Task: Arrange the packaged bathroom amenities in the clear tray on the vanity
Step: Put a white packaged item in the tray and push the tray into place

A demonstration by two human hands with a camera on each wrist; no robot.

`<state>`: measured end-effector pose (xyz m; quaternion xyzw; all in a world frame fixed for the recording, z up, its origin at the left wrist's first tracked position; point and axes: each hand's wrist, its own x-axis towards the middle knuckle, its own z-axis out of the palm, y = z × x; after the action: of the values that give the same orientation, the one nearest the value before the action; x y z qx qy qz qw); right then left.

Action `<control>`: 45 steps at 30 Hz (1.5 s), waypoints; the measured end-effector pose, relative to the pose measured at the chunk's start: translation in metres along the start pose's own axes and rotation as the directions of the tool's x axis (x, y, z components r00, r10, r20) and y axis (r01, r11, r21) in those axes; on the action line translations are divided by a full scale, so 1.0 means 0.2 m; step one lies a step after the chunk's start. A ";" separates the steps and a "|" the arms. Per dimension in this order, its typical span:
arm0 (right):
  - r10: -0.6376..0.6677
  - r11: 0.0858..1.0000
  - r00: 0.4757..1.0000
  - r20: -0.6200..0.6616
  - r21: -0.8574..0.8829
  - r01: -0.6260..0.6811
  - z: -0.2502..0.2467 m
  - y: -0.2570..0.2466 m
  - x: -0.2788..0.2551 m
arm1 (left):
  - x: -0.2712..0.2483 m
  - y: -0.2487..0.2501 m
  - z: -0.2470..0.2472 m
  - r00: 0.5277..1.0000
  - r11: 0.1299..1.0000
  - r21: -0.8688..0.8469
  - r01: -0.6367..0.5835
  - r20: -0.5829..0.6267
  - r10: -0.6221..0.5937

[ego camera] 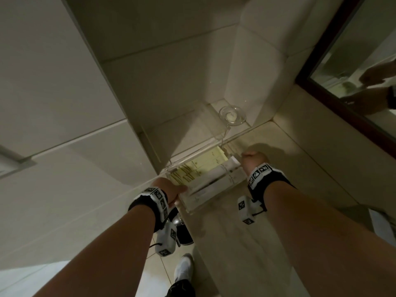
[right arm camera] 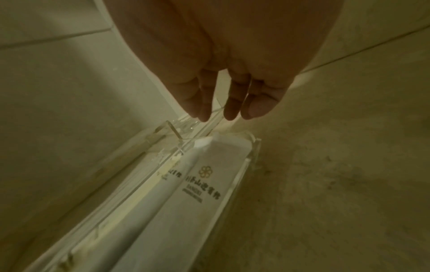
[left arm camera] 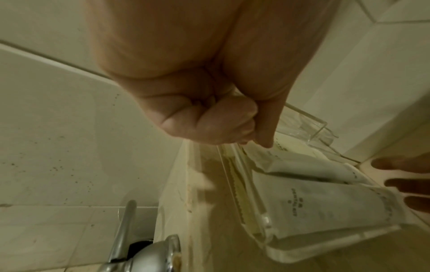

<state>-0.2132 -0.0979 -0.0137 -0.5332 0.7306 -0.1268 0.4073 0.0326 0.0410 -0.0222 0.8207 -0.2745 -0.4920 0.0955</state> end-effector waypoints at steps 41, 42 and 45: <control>0.373 0.727 0.873 0.314 0.485 -0.485 0.20 0.18 -0.16 | -0.02 -0.06 0.09 0.989 0.922 -0.363 0.133 0.108 -0.100; 0.368 0.722 0.878 0.306 0.501 -0.477 0.21 0.18 -0.16 | -0.02 -0.06 0.09 0.989 0.923 -0.362 0.130 0.112 -0.095; 0.379 0.713 0.878 0.294 0.512 -0.479 0.21 0.19 -0.14 | 0.01 -0.08 0.09 0.990 0.925 -0.364 0.114 0.122 -0.074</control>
<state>-0.2054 -0.0468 -0.0519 -0.2101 0.7254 -0.1958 0.6256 0.0240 0.0559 -0.0389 0.7729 -0.1420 -0.5818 0.2098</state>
